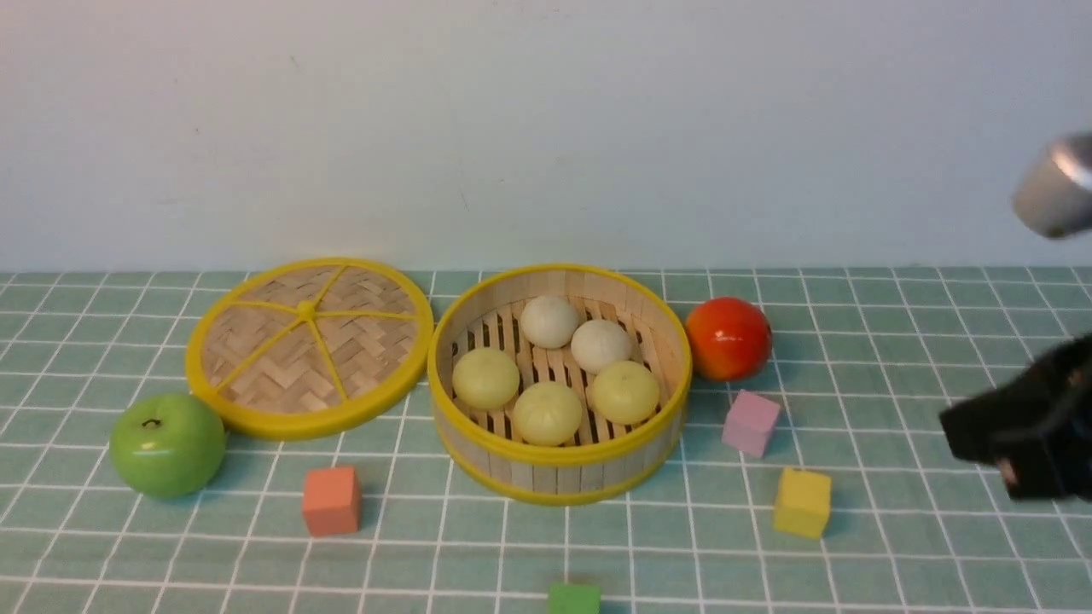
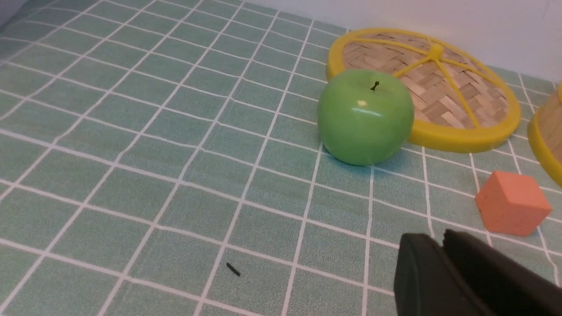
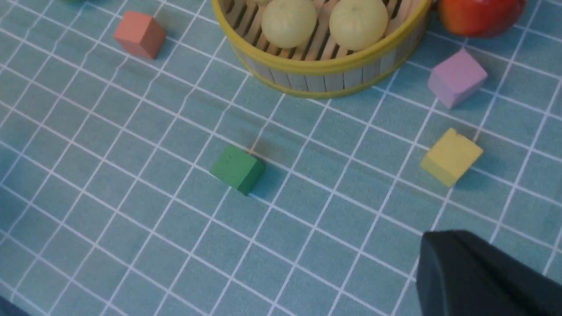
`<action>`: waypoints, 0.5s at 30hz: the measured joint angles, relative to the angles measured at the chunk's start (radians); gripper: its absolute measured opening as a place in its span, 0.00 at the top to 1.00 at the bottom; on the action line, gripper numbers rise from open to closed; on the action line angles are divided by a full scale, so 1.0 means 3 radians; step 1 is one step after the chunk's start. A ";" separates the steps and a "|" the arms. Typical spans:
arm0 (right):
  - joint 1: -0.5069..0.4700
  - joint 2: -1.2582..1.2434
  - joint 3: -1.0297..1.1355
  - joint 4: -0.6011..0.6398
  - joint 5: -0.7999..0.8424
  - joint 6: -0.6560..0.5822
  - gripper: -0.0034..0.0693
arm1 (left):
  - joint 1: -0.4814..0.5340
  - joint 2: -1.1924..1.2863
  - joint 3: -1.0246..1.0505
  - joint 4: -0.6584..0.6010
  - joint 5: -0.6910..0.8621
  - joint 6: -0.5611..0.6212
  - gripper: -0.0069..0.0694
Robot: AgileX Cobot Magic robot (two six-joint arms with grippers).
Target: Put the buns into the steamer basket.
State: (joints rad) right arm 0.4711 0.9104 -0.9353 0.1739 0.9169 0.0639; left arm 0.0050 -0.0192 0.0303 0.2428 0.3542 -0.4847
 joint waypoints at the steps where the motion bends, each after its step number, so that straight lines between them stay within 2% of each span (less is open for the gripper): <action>1: 0.0000 -0.0026 0.0000 0.0000 -0.0006 0.0000 0.97 | 0.0000 0.0000 0.0000 0.0000 0.0000 0.0000 0.80; 4: 0.0000 -0.0459 0.0461 -0.0003 -0.0003 0.0004 0.97 | 0.0000 0.0000 0.0000 0.0000 0.0000 0.0000 0.80; 9: 0.0000 -0.0902 0.0740 -0.0159 0.0246 0.0007 0.97 | 0.0000 0.0000 0.0000 0.0000 0.0000 0.0000 0.80; 15: -0.0006 -0.1333 0.0839 -0.0640 0.0228 0.0018 0.96 | 0.0000 0.0000 0.0000 0.0000 0.0000 0.0000 0.80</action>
State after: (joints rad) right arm 0.4694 0.5104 -0.6836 -0.0181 0.9854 0.0692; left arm 0.0050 -0.0192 0.0303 0.2428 0.3542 -0.4847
